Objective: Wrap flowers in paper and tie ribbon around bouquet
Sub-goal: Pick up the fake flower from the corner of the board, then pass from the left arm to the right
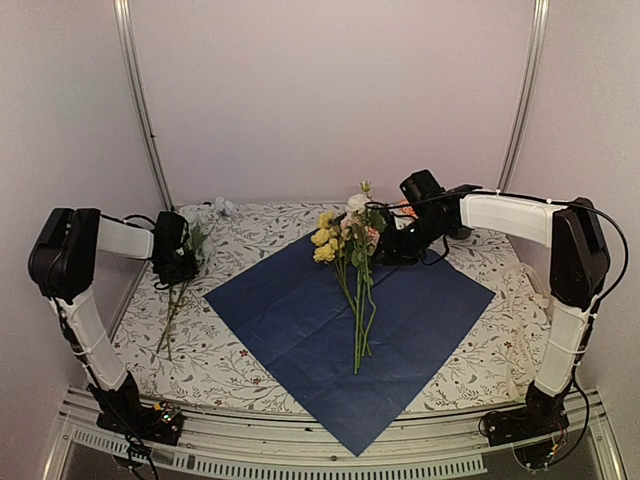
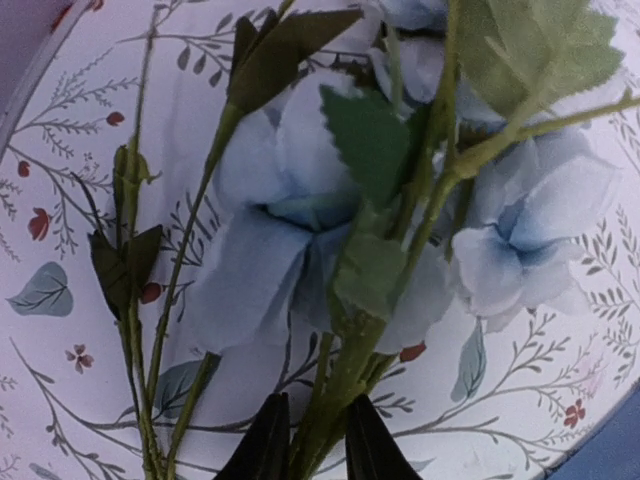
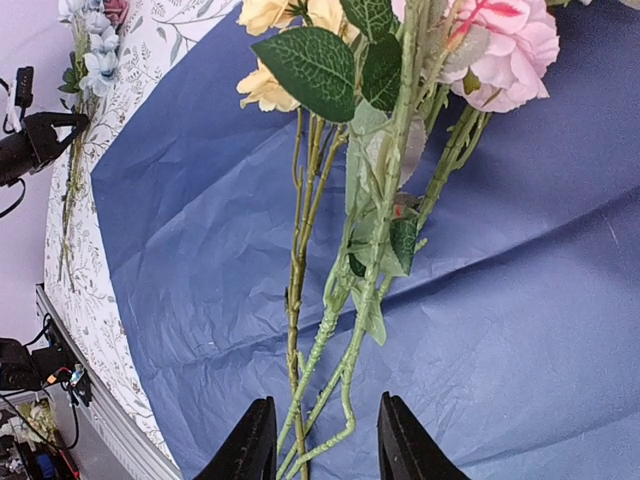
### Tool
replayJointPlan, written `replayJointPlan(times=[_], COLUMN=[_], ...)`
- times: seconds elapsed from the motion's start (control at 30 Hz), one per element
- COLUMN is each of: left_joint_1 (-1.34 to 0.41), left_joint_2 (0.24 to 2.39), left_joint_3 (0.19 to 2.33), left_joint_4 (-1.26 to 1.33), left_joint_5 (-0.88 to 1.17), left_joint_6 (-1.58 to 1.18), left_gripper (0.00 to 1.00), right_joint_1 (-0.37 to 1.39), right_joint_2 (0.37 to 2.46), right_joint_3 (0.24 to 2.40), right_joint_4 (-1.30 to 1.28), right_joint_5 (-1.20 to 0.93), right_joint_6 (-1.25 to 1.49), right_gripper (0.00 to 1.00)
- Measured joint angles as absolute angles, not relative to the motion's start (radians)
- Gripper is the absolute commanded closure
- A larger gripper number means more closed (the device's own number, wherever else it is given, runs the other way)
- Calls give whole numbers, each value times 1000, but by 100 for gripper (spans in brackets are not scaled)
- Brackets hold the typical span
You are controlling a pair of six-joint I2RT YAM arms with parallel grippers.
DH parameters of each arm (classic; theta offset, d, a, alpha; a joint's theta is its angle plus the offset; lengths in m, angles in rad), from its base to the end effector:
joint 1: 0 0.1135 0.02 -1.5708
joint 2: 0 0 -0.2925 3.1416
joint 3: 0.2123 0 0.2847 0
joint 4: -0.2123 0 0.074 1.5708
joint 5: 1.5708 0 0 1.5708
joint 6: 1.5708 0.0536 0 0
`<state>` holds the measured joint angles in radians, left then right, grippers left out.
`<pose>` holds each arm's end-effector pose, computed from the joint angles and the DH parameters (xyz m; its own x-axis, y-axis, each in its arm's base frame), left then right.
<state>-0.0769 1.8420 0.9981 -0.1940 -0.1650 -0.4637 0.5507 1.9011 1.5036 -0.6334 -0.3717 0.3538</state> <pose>0.3921 -0.0214 0.1179 -0.7648 -0.3836 -0.5177 -0.3907 0.9150 -0.1007 0.3805 0.2565 0.2315 -0.9097 -0.1798 -0.3743 -0.3533 0.8087 0.4703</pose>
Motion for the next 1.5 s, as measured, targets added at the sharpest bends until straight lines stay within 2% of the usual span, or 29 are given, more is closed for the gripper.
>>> replayJointPlan(times=[0.03,0.07,0.27,0.5,0.63,0.77,0.87,0.97,1.17,1.33,1.43,1.5], left_joint_1=[-75,-75,-72,-72,-103,-250,-368,-420,-575,-712,-779,-801], left_joint_2=[1847,1848,1836,1681,1541,1286,1045,938,964,1097,1170,1200], left_joint_3=[1002,1006,1010,958,942,804,689,683,714,764,821,846], left_joint_4=[-193,-192,-189,-208,-204,-64,100,250,531,681,748,782], left_joint_5=[-165,-165,-163,-163,-177,-222,-127,-54,60,128,172,193], left_joint_6=[-462,-466,-461,-458,-458,-407,-364,-350,-424,-483,-496,-503], left_gripper=[99,100,100,100,100,100,100,100,100,100,100,100], right_joint_1=[551,551,551,551,551,551,551,564,725,852,852,844], right_joint_2=[1900,1899,1897,1890,1883,1860,1829,1786,1730,1735,1753,1766], right_joint_3=[1501,1499,1493,1493,1493,1493,1490,1485,1509,1544,1584,1598], right_joint_4=[-635,-636,-641,-644,-646,-648,-637,-590,-326,-22,91,139], right_joint_5=[-372,-371,-371,-372,-372,-376,-400,-456,-660,-805,-833,-849], right_joint_6=[352,350,346,342,340,336,322,300,249,309,347,363], right_gripper=[63,63,63,63,63,62,63,63,55,42,41,47])
